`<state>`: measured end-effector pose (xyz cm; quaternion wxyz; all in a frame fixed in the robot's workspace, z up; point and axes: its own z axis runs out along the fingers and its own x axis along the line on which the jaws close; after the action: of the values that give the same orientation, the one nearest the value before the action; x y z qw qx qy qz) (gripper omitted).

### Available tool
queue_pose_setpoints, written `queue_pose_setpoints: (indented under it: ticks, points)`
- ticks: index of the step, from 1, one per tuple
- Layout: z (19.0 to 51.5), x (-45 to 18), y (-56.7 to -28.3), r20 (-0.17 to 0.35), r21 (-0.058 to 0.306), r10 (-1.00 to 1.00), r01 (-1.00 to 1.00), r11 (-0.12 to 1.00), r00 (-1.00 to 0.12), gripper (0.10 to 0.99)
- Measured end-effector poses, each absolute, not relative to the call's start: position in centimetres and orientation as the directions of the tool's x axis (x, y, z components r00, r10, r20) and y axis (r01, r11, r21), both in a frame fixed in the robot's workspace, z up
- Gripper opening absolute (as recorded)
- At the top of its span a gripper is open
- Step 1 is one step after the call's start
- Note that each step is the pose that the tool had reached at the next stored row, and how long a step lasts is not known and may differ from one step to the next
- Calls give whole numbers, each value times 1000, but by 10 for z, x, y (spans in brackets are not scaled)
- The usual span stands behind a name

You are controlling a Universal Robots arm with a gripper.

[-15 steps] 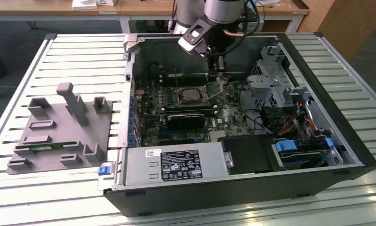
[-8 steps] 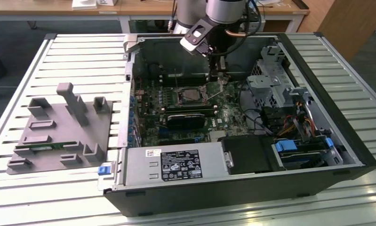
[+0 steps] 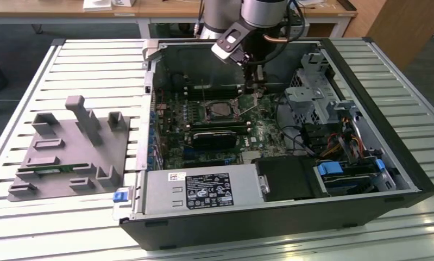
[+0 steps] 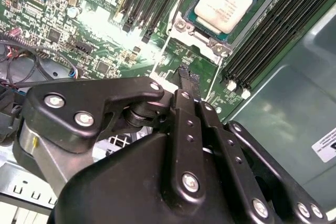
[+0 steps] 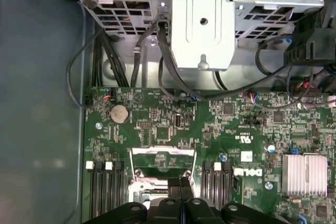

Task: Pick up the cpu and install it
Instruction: 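Close the cpu cover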

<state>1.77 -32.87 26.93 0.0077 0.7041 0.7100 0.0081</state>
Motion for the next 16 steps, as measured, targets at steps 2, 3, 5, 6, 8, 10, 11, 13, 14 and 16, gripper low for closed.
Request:
queue_pose_setpoints:
  ticks: [2, 3, 5, 6, 8, 10, 11, 13, 14, 16]
  points:
    - [269, 20, -327, 1, 22, 1000, 1000, 9, -9, 106]
    - [268, 21, -327, 1, 22, 1000, 1000, 9, -9, 106]
    - [268, 22, -325, 0, 22, 1000, 1000, 12, -12, 106]
    - [267, 23, -324, 1, 22, 1000, 1000, 15, -15, 106]
    - [266, 23, -324, 1, 22, 1000, 999, 30, -30, 106]
    - [264, 24, -324, 1, 22, 999, 999, 41, -41, 106]
    - [263, 25, -323, 0, 21, 999, 999, 42, -42, 106]
    - [262, 28, -322, 0, 21, 999, 999, 42, -42, 106]
    - [261, 29, -321, 1, 21, 999, 999, 42, -42, 106]
    - [260, 32, -320, 1, 20, 999, 999, 42, -42, 106]
